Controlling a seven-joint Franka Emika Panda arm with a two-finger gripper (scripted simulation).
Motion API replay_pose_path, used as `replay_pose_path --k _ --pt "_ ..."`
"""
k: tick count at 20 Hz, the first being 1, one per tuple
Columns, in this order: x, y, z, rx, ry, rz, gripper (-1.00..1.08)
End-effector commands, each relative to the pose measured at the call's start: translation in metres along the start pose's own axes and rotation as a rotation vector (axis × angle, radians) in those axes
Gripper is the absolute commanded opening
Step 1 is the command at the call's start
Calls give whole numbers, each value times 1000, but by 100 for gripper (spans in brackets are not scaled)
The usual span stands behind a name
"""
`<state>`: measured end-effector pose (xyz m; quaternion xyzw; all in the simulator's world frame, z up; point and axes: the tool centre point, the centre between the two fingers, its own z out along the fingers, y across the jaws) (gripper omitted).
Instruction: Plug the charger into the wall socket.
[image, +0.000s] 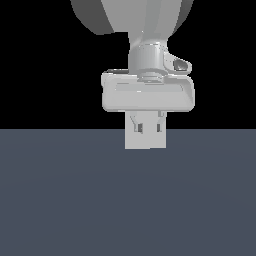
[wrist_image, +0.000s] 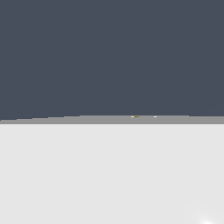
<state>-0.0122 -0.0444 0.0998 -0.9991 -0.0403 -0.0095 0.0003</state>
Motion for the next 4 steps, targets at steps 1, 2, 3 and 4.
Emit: replay_pose_path --k 1,2,3,4 --pt "3 0 0 0 0 0 -100" --pt "4 0 0 0 0 0 -100" --pt "4 0 0 0 0 0 -100" --pt "3 0 0 0 0 0 -100"
